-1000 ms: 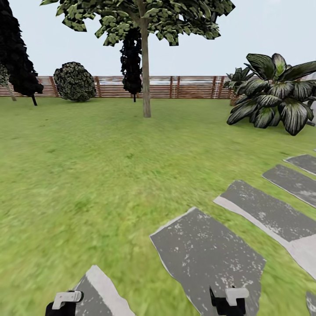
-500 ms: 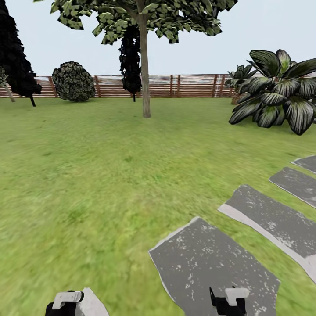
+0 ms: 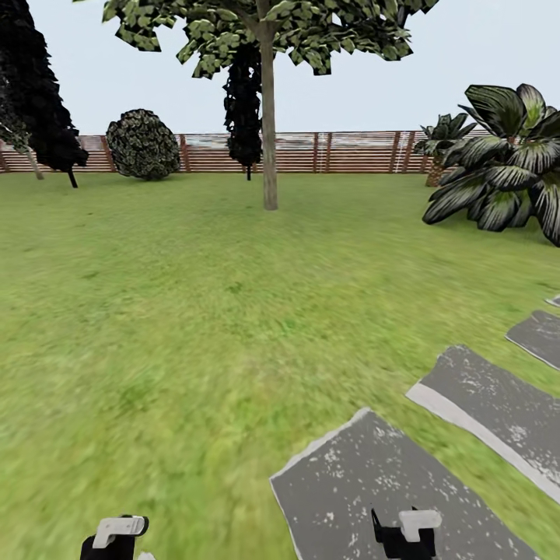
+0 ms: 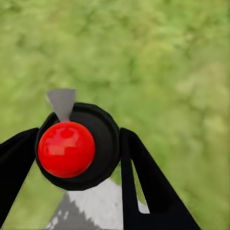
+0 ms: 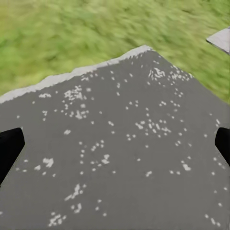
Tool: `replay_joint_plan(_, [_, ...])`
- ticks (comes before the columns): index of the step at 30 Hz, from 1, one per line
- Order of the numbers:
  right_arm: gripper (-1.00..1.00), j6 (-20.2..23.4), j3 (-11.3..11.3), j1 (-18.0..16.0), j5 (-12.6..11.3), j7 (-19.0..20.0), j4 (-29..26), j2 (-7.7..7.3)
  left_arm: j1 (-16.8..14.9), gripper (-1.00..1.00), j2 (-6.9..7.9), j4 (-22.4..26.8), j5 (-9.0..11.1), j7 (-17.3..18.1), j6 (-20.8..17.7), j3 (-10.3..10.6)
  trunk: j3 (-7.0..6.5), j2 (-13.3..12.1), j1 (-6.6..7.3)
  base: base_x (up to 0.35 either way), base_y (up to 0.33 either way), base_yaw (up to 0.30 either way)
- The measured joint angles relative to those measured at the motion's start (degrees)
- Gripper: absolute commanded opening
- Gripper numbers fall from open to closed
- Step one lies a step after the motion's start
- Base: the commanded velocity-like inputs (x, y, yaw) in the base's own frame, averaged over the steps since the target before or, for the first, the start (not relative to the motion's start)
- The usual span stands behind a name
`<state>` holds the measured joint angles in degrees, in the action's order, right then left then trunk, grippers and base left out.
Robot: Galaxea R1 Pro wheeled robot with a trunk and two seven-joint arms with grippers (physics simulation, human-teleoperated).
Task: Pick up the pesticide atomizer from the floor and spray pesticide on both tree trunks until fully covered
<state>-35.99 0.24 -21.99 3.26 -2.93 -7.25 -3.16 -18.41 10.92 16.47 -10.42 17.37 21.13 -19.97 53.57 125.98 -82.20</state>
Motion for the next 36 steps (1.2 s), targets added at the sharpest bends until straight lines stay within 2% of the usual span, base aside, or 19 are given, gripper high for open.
replay_joint_plan(36, [1.00, 0.0, 0.0, 0.0, 0.1, 0.0, 0.0, 0.00, 0.0, -1.00, 0.00, 0.0, 0.0, 0.0, 0.0, 0.0, 0.00, 0.0, 0.00, 0.339, 0.000, 0.000])
